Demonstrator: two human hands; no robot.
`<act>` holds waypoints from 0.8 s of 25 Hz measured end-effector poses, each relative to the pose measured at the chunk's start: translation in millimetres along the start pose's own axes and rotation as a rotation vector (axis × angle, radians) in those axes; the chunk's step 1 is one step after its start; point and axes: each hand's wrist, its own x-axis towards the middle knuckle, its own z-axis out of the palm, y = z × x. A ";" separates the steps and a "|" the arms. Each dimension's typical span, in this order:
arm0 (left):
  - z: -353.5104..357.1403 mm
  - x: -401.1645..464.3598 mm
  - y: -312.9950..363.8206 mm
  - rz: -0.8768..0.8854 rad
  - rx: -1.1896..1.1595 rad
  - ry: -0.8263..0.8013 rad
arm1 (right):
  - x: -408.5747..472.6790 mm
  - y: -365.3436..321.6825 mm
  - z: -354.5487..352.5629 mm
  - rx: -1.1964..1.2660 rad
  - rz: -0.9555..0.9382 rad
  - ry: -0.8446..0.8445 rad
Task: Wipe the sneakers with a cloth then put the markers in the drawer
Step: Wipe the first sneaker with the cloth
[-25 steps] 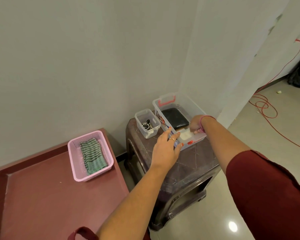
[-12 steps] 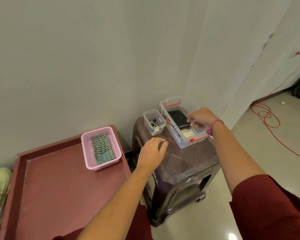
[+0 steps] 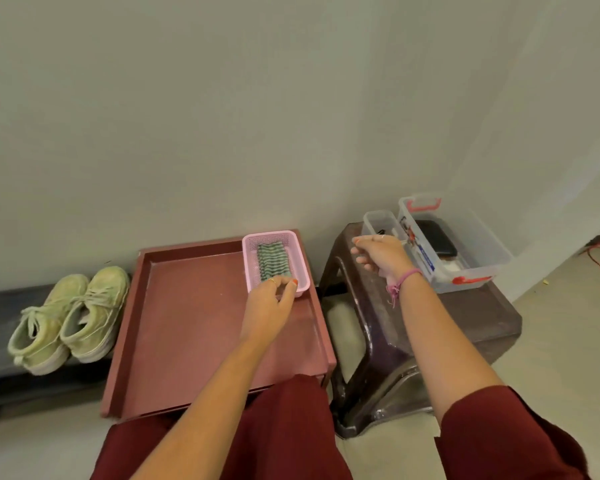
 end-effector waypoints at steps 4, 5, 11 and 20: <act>-38.4 -0.6 -53.7 -0.180 -0.099 0.117 | 14.5 25.3 67.3 -0.003 0.088 -0.025; -46.6 0.7 -69.2 -0.227 -0.122 0.137 | 19.9 32.6 83.3 -0.011 0.108 -0.033; -73.8 5.8 -157.3 -0.433 -0.341 0.243 | 61.1 77.3 154.6 -0.114 0.156 -0.009; -68.7 20.5 -213.9 -0.693 -0.665 0.235 | 121.1 93.4 215.6 -0.634 0.000 0.099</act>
